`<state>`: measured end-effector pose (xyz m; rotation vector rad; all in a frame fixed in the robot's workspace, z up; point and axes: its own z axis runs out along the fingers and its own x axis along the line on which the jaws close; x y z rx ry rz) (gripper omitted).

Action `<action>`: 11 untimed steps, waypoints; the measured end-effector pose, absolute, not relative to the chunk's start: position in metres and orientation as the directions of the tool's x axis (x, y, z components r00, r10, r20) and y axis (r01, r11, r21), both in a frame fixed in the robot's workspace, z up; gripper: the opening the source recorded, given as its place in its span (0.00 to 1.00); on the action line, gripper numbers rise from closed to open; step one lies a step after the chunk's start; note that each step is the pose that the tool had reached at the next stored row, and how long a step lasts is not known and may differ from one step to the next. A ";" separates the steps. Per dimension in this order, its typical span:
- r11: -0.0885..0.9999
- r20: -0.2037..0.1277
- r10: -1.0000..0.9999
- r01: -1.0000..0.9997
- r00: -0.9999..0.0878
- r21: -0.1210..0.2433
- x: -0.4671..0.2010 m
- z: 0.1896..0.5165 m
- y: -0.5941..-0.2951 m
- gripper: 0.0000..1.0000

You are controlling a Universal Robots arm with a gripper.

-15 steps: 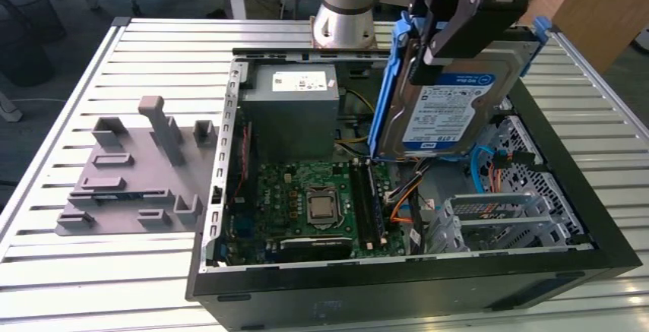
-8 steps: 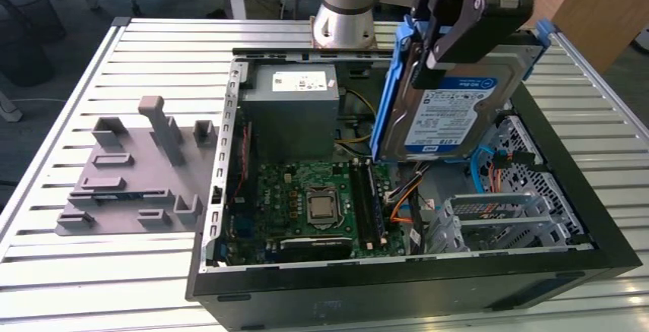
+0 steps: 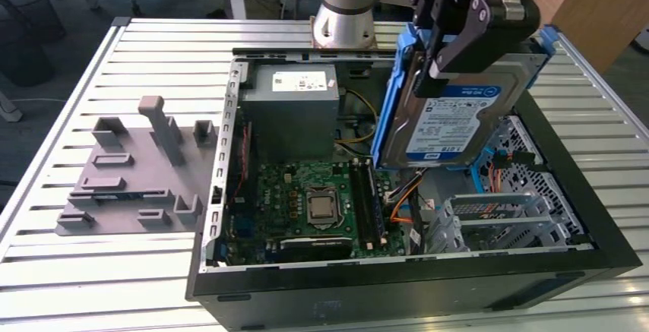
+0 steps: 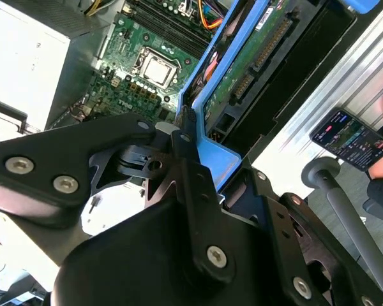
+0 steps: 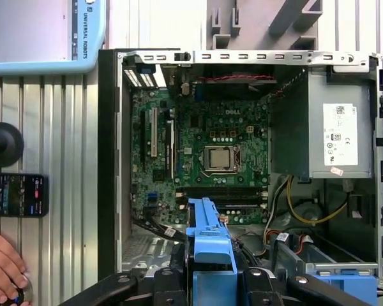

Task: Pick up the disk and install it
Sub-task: 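Insert the disk into the insertion slot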

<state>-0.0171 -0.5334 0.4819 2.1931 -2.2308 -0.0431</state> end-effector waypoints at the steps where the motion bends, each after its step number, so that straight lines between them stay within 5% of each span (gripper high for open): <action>1: 0.017 -0.010 -1.000 -0.999 -0.017 0.029 -0.017 0.482 -0.534 0.36; 11: 0.017 -0.010 -1.000 -0.999 -0.017 0.029 -0.008 0.479 -0.537 0.36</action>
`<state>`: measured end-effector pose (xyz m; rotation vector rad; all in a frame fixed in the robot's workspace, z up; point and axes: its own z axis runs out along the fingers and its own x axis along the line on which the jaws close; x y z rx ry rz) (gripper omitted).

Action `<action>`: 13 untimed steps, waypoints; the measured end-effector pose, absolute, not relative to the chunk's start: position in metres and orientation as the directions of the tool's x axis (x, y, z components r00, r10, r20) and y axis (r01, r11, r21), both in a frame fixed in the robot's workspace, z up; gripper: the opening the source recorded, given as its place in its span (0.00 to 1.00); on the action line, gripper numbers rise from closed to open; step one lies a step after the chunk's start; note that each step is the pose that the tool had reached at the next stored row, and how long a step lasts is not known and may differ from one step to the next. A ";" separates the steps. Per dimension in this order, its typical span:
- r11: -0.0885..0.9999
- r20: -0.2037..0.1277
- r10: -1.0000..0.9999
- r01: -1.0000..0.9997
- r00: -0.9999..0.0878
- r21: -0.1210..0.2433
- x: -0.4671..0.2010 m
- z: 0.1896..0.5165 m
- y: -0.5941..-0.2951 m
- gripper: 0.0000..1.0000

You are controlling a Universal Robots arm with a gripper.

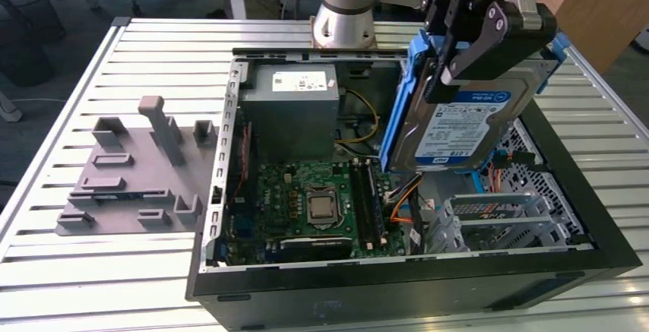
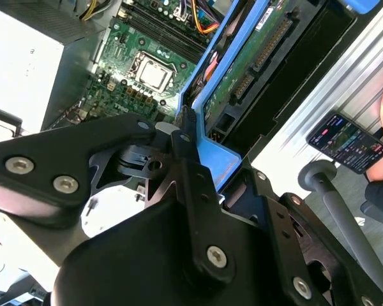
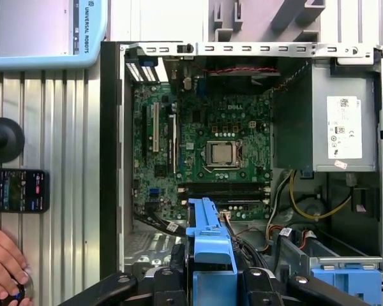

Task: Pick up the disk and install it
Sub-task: 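Insert the disk into the insertion slot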

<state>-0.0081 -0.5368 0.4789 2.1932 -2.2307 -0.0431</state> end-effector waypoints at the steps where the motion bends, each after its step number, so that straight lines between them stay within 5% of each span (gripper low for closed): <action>1: 0.017 -0.010 -1.000 -0.999 -0.017 0.029 -0.008 0.479 -0.538 0.36; 13: 0.017 -0.010 -1.000 -0.999 -0.017 0.029 -0.005 0.474 -0.549 0.36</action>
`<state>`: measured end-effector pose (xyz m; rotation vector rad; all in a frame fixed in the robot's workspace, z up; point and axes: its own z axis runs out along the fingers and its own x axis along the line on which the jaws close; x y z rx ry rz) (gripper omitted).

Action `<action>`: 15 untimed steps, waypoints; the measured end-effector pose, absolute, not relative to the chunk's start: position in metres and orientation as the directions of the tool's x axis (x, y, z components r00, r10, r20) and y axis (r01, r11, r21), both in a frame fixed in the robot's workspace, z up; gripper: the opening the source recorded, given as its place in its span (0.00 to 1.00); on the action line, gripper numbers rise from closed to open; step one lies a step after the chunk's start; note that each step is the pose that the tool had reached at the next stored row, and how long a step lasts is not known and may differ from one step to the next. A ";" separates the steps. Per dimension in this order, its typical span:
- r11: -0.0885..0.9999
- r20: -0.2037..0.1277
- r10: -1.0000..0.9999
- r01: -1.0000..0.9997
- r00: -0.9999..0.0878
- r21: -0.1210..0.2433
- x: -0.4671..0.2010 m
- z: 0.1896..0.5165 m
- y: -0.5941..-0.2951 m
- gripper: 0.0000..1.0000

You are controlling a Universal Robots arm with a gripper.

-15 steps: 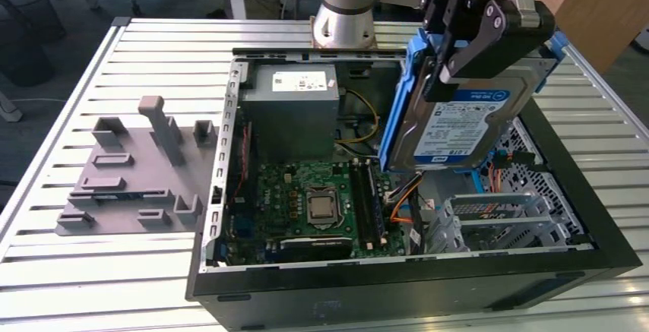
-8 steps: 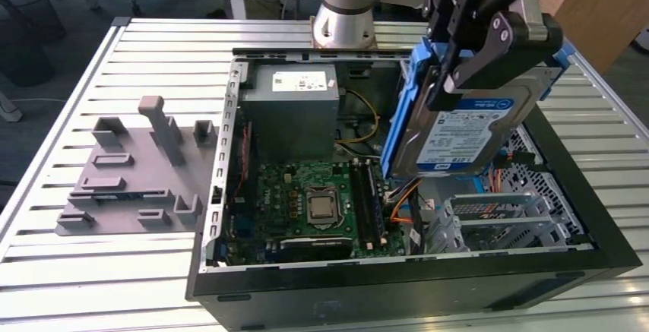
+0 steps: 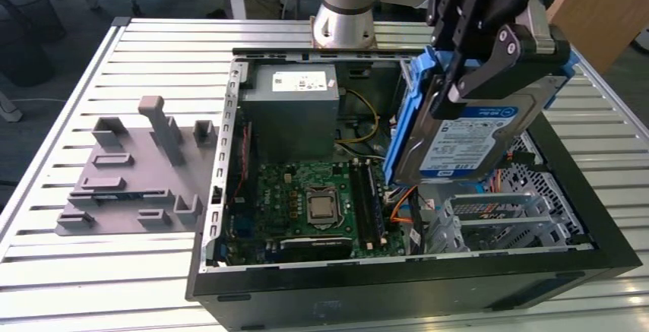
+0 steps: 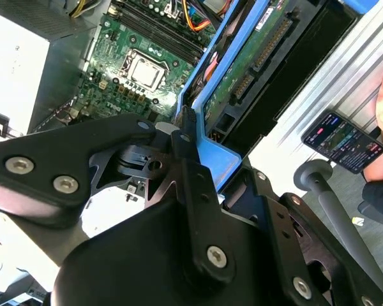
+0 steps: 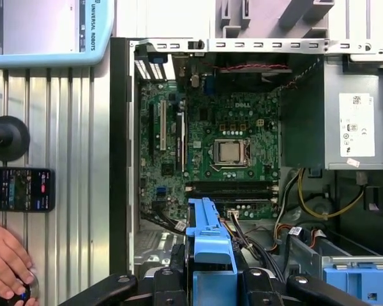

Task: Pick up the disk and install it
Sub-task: 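Insert the disk into the insertion slot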

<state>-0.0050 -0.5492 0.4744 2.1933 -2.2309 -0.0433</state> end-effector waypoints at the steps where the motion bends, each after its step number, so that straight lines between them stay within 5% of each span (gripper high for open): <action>1: 0.017 -0.010 -1.000 -0.999 -0.017 0.029 -0.004 0.474 -0.549 0.36; 15: 0.017 -0.010 -1.000 -0.999 -0.017 0.029 -0.002 0.473 -0.552 0.36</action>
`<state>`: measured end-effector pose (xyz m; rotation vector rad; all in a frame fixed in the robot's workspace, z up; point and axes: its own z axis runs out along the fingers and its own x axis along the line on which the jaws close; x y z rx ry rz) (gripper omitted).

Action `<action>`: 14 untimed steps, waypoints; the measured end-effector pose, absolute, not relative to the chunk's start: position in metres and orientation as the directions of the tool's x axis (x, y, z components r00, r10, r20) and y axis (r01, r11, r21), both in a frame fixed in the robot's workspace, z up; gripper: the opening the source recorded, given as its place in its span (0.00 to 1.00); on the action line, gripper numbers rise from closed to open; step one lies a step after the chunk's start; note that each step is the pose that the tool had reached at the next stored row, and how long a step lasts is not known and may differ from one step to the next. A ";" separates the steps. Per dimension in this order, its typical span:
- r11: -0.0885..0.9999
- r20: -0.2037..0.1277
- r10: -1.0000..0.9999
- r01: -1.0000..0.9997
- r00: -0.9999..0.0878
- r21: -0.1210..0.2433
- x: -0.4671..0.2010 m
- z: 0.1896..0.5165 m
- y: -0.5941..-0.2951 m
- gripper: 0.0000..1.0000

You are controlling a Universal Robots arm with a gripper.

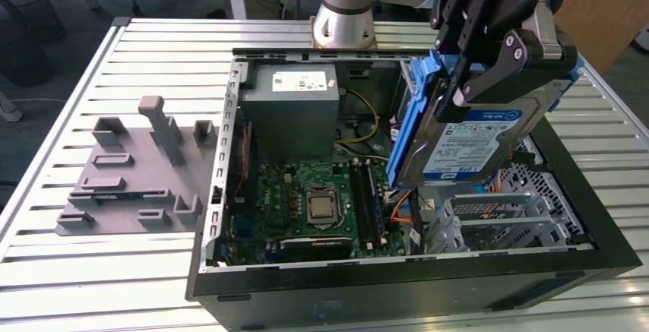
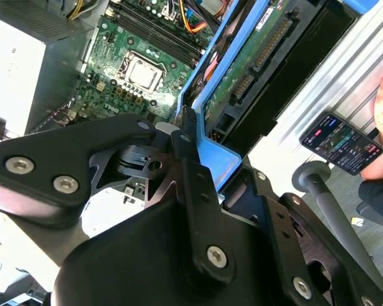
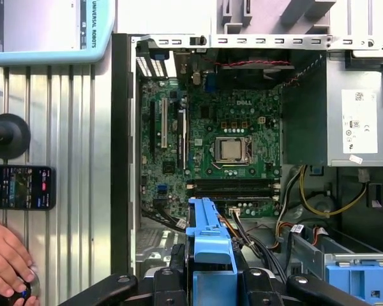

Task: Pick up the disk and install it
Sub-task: 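Insert the disk into the insertion slot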

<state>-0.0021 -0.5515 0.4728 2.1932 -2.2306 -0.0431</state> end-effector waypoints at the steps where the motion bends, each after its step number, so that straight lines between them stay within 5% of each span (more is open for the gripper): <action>1: 0.017 -0.010 -1.000 -0.999 -0.017 0.029 -0.002 0.473 -0.552 0.36; 14: 0.017 -0.010 -1.000 -0.999 -0.017 0.029 0.003 0.471 -0.553 0.36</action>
